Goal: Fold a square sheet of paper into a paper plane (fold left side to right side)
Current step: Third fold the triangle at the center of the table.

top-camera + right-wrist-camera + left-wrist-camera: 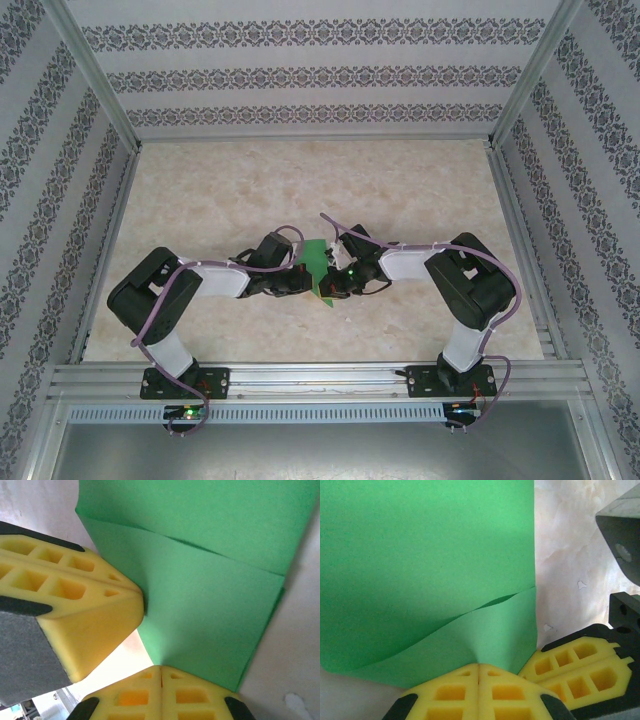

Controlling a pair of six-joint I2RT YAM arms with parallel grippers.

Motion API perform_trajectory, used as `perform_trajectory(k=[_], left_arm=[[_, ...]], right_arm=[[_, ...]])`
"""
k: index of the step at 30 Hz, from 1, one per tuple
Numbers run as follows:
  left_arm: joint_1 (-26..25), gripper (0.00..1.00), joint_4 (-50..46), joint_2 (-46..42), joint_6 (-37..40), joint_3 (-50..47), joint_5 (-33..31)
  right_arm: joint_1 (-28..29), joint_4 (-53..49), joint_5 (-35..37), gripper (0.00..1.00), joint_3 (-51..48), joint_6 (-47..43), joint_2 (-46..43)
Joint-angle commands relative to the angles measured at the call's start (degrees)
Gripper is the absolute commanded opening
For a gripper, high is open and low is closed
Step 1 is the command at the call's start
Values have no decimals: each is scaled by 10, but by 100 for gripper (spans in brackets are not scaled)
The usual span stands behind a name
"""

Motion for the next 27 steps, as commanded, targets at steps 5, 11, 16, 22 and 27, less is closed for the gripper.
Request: perform_trajectory(k=[5, 11, 16, 22, 27], left_arm=[[76, 5, -31, -5, 30, -38, -72], [126, 5, -42, -26, 55, -49, -70], [158, 5, -61, -41, 76, -43, -63], [156, 5, -84, -108, 93, -39, -49], [99, 5, -97, -149, 96, -27, -30]], right_arm=[[-3, -80, 74, 0, -17, -18, 22], [-2, -80, 71, 0, -15, -18, 24], [-2, -79, 65, 0, -13, -19, 25], [-2, -71, 55, 0, -13, -14, 21], [-2, -61, 54, 0, -10, -8, 21]])
